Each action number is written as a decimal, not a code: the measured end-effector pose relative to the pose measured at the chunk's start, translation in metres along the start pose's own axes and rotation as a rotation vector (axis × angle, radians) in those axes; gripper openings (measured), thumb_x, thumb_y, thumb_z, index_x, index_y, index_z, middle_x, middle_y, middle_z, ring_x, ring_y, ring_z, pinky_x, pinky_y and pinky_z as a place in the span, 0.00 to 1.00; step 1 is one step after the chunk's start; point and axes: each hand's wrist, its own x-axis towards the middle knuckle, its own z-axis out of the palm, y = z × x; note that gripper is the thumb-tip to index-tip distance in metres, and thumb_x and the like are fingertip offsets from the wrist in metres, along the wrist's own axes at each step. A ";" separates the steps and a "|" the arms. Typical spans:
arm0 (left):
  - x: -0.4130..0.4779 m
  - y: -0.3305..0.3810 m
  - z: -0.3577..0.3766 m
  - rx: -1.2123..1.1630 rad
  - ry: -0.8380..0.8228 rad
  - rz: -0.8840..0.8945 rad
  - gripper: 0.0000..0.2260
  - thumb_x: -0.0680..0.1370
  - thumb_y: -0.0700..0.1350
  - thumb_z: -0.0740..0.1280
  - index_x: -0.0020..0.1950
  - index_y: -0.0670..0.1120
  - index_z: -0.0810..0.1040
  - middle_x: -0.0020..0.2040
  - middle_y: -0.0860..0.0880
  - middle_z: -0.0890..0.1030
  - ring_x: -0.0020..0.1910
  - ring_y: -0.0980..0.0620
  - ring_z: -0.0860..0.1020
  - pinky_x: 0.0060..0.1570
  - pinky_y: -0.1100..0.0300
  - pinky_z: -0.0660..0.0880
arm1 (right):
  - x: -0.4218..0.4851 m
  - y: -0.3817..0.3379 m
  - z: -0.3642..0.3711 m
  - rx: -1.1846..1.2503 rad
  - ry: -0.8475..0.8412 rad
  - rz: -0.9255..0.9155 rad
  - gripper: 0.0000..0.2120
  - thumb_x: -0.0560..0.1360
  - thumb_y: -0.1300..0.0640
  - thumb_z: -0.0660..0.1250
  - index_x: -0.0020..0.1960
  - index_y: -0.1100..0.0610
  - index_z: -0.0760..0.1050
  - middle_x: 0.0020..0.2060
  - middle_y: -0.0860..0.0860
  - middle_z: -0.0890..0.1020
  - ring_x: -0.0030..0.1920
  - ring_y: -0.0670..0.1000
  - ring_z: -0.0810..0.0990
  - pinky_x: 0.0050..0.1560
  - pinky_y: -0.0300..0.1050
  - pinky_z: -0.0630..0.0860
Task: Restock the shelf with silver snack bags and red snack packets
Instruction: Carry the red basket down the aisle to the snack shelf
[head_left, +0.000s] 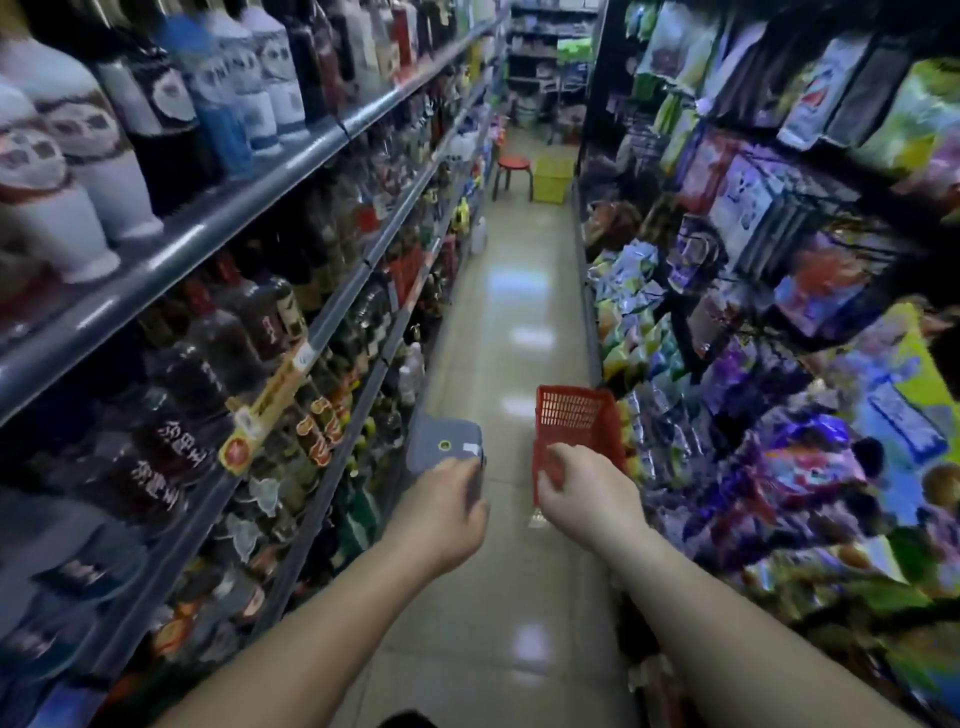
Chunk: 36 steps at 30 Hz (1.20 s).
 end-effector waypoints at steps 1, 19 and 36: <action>0.024 -0.004 -0.003 0.000 -0.003 -0.008 0.18 0.79 0.49 0.65 0.68 0.45 0.73 0.64 0.47 0.77 0.63 0.44 0.76 0.60 0.48 0.75 | 0.024 -0.001 0.000 0.004 0.005 -0.006 0.17 0.77 0.43 0.59 0.62 0.48 0.76 0.55 0.48 0.81 0.59 0.55 0.80 0.53 0.51 0.79; 0.481 0.074 0.034 -0.019 -0.280 0.491 0.29 0.75 0.54 0.61 0.73 0.43 0.73 0.64 0.44 0.79 0.64 0.44 0.77 0.67 0.54 0.72 | 0.348 0.122 -0.048 0.147 0.236 0.485 0.21 0.78 0.45 0.65 0.70 0.46 0.76 0.63 0.46 0.81 0.65 0.51 0.79 0.60 0.48 0.77; 0.764 0.200 0.087 0.097 -0.442 0.605 0.26 0.79 0.54 0.66 0.77 0.51 0.69 0.65 0.51 0.77 0.62 0.50 0.78 0.62 0.54 0.76 | 0.561 0.289 -0.084 0.340 0.131 0.745 0.17 0.81 0.43 0.62 0.67 0.46 0.77 0.60 0.46 0.82 0.57 0.52 0.82 0.53 0.50 0.81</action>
